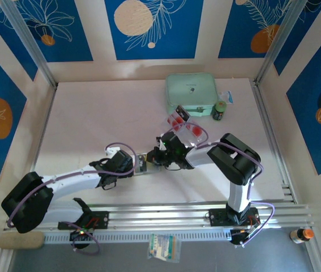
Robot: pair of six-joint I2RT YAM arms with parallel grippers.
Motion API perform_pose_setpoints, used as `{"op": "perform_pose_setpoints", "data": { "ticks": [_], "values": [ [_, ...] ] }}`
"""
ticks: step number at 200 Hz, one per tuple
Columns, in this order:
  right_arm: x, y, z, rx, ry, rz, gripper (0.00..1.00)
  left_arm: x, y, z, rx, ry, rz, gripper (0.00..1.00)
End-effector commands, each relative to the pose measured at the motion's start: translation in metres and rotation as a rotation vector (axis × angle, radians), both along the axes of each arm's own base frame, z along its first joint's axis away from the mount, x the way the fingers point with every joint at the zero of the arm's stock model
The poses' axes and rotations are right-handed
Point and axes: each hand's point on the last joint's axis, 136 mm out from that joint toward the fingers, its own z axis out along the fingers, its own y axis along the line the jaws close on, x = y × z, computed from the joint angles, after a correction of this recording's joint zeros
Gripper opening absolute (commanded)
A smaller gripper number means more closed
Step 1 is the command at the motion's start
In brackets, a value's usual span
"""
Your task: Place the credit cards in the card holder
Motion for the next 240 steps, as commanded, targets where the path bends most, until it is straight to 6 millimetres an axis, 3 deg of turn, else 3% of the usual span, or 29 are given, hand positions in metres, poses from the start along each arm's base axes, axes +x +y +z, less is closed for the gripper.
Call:
{"op": "perform_pose_setpoints", "data": {
  "ticks": [1,29,61,97,140,177,240],
  "values": [
    [-0.018,0.000,-0.015,-0.063,0.089,0.093,0.05,0.000,0.006,0.000,0.010,-0.006,0.023,0.96],
    [-0.020,-0.004,-0.003,-0.126,0.069,0.168,0.30,0.002,0.003,0.008,-0.011,-0.020,0.029,0.96],
    [-0.014,-0.016,0.023,-0.195,-0.018,0.207,0.34,0.005,0.007,0.023,-0.021,-0.059,0.053,0.97],
    [-0.008,-0.013,0.033,-0.250,-0.063,0.247,0.26,0.006,0.014,0.025,-0.007,-0.061,0.074,0.98],
    [-0.007,-0.001,0.024,-0.278,-0.056,0.295,0.10,0.002,0.022,0.009,0.029,-0.009,0.093,0.98],
    [-0.010,0.005,0.013,-0.300,-0.040,0.319,0.07,-0.002,0.024,-0.004,0.043,0.028,0.104,0.98],
    [-0.020,0.020,-0.003,-0.330,0.000,0.370,0.04,-0.002,0.023,-0.010,0.038,0.033,0.101,0.98]
  ]
}}
